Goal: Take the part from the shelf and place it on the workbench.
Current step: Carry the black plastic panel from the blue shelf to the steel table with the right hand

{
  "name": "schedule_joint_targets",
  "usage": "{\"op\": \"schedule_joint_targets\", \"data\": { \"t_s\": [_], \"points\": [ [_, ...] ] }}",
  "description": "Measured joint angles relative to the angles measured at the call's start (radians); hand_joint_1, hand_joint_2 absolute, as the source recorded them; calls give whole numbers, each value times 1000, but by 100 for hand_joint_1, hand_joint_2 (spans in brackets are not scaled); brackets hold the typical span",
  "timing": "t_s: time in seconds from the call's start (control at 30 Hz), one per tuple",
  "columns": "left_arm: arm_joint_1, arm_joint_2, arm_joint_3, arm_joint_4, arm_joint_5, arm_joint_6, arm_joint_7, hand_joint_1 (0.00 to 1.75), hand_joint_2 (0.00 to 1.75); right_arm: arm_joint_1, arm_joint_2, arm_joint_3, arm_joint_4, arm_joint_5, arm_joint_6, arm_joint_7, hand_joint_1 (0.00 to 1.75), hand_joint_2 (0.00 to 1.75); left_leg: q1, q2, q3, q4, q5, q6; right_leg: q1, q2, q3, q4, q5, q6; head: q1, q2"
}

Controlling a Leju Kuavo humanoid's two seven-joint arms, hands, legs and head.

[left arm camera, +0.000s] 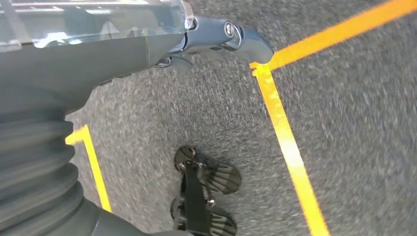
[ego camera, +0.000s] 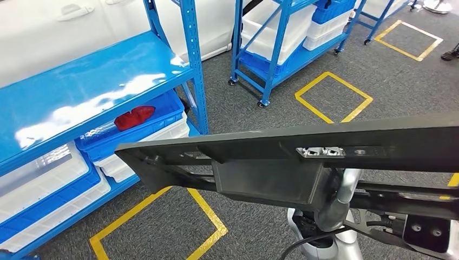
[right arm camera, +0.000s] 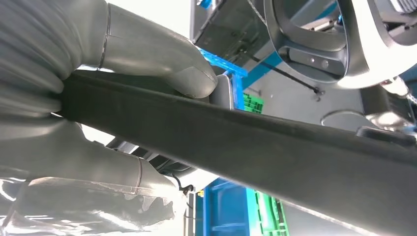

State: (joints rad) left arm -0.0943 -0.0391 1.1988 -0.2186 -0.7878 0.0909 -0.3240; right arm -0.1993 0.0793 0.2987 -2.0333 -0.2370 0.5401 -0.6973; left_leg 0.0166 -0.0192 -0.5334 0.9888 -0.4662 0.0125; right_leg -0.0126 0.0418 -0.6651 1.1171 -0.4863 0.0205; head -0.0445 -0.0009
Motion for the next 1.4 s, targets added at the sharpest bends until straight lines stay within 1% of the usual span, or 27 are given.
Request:
{"op": "schedule_joint_targets", "data": {
  "t_s": [0.07, 0.1, 0.13, 0.2, 0.27, 0.33, 0.4, 0.47, 0.53, 0.57, 0.6, 0.63, 0.67, 0.7, 0.77, 0.83, 0.9, 0.97, 1.03, 1.1, 1.13, 1.17, 1.2, 1.23, 1.3, 1.33, 1.4],
  "points": [
    [3, 0, -4, 0, -11, -11, 4, 0, 175, 1, -2, -7, 2, 4, 0, 0, 175, 175, -5, 27, -4, 0, 1, 5, -1, -28, -58, 130, -64, 5, 0, 0],
    [3, -1, -6, 0, -18, -14, 8, 0, 175, 2, -3, -11, 4, 6, 0, 0, 175, 175, -7, 40, -6, 1, 1, 5, -2, -31, -75, 174, -78, 7, 0, 0],
    [2, -1, -9, 0, -24, -16, 12, 0, 175, 3, -4, -14, 7, 7, 0, 0, 175, 175, -8, 53, -8, 2, 1, 5, -2, -34, -72, 180, -73, 7, 0, 0],
    [0, -6, -17, 0, -33, -16, 21, 0, 175, 4, -6, -16, 11, 8, -3, 0, 175, 175, -10, 74, -8, 5, 0, 4, 0, -48, -8, 80, -21, 2, 0, 0],
    [-1, -14, -25, 0, -36, -12, 27, 0, 175, 3, -7, -16, 14, 12, -8, 0, 175, 175, -15, 90, -9, 9, -3, -1, 8, -84, 64, -48, 14, -13, 0, 0],
    [-1, -20, -27, 0, -32, -6, 28, 0, 175, 2, -8, -14, 17, 16, -18, 0, 175, 175, -20, 104, -10, 12, -6, -9, 16, -99, 84, -94, 18, -27, 0, 0],
    [-3, -25, -27, 0, -23, -3, 26, 0, 175, 1, -10, -7, 22, 19, -28, 0, 175, 175, -21, 114, -9, 14, -9, -19, 14, -80, 81, -98, 25, -37, 0, 0],
    [-4, -30, -27, 0, -9, -7, 21, 0, 175, -5, -13, 6, 25, 18, -42, 0, 175, 175, -17, 88, -23, 49, -38, -29, 8, -65, 80, -105, 32, -48, 0, 0],
    [-2, -33, -23, 0, 5, -17, 15, 0, 175, -14, -16, 22, 28, 14, -60, 0, 175, 175, -11, 47, -70, 163, -105, -38, 6, -48, 79, -108, 37, -55, 0, 0],
    [0, -34, -21, 0, 10, -21, 13, 0, 175, -16, -19, 29, 29, 12, -66, 0, 175, 175, -9, 37, -101, 233, -135, -41, 6, -38, 78, -108, 38, -56, 0, 0],
    [2, -35, -19, 0, 11, -24, 14, 0, 175, -16, -22, 34, 31, 10, -70, 0, 175, 175, -7, 33, -124, 284, -150, -43, 6, -27, 77, -107, 38, -56, 0, 0],
    [3, -36, -17, 0, 11, -25, 16, 0, 175, -17, -26, 38, 32, 8, -73, 0, 175, 175, -6, 31, -133, 302, -145, -45, 6, -17, 77, -106, 39, -56, 0, 0],
    [3, -37, -16, 0, 11, -23, 19, 0, 175, -18, -29, 42, 34, 6, -74, 0, 175, 175, -4, 30, -123, 279, -121, -45, 6, -5, 77, -105, 39, -55, 0, 0],
    [3, -38, -15, 0, 11, -21, 23, 0, 175, -19, -32, 47, 35, 3, -74, 0, 175, 175, -2, 24, -96, 220, -83, -44, 5, 7, 77, -102, 39, -53, 0, 0],
    [3, -39, -12, 0, 12, -13, 30, 0, 175, -25, -37, 54, 37, -2, -74, 0, 175, 175, 4, -14, -36, 86, -24, -41, 4, 29, 74, -97, 38, -45, 0, 0],
    [3, -41, -8, 0, 16, -7, 35, 0, 175, -31, -41, 61, 41, -5, -76, 0, 175, 175, 5, -41, -12, 28, -13, -35, 3, 48, 65, -93, 42, -32, 0, 0],
    [2, -45, -4, 0, 18, -4, 40, 0, 175, -37, -45, 69, 46, -7, -83, 2, 175, 175, 3, -30, -13, 21, -11, -24, 1, 62, 56, -95, 48, -18, 0, 0],
    [1, -50, -3, 0, 18, -3, 42, 0, 175, -46, -48, 73, 53, -9, -91, 3, 175, 175, 5, -11, -12, 14, -4, -9, 1, 38, 42, -70, 31, -7, 0, 0],
    [2, -52, -3, 0, 18, -3, 42, 0, 175, -56, -50, 76, 60, -11, -94, 4, 175, 175, 3, 11, -13, 10, 0, 2, 2, -9, -6, 33, -27, -1, 0, 0],
    [5, -52, -2, 0, 18, -3, 43, 0, 175, -59, -52, 79, 66, -12, -94, 4, 175, 175, -2, 34, -14, 10, -1, 6, 0, -29, -65, 162, -80, 3, 0, 0],
    [6, -53, -2, 0, 17, -2, 44, 0, 175, -60, -54, 80, 69, -12, -94, 4, 175, 175, -3, 45, -15, 10, -1, 7, -1, -31, -76, 189, -82, 4, 0, 0],
    [5, -53, -1, 0, 17, 0, 46, 0, 175, -60, -55, 81, 72, -14, -96, 4, 175, 175, -4, 56, -14, 11, -2, 7, -1, -34, -67, 176, -66, 4, 0, 0],
    [4, -55, -1, 0, 17, 3, 48, 0, 175, -62, -57, 83, 74, -17, -100, 4, 175, 175, -5, 66, -14, 11, -3, 6, 0, -41, -38, 125, -37, 2, 0, 0],
    [3, -56, -1, 0, 17, 9, 50, 0, 175, -63, -58, 84, 76, -23, -105, 4, 175, 175, -6, 75, -12, 12, -5, 4, 2, -59, 2, 53, -6, -3, 0, 0],
    [3, -59, 1, 0, 21, 22, 51, 0, 175, -68, -59, 91, 80, -43, -112, 3, 175, 175, -12, 90, -11, 16, -9, -4, 12, -99, 62, -63, 26, -15, 0, 0],
    [4, -59, 3, 0, 24, 27, 50, 0, 175, -70, -60, 94, 82, -55, -112, 2, 175, 175, -15, 98, -11, 17, -11, -8, 16, -109, 72, -88, 27, -20, 0, 0],
    [4, -59, 8, 0, 31, 32, 46, 0, 175, -72, -61, 98, 84, -71, -108, 1, 175, 175, -17, 118, -10, 16, -13, -17, 18, -94, 69, -95, 28, -30, 0, 0]
  ]
}}
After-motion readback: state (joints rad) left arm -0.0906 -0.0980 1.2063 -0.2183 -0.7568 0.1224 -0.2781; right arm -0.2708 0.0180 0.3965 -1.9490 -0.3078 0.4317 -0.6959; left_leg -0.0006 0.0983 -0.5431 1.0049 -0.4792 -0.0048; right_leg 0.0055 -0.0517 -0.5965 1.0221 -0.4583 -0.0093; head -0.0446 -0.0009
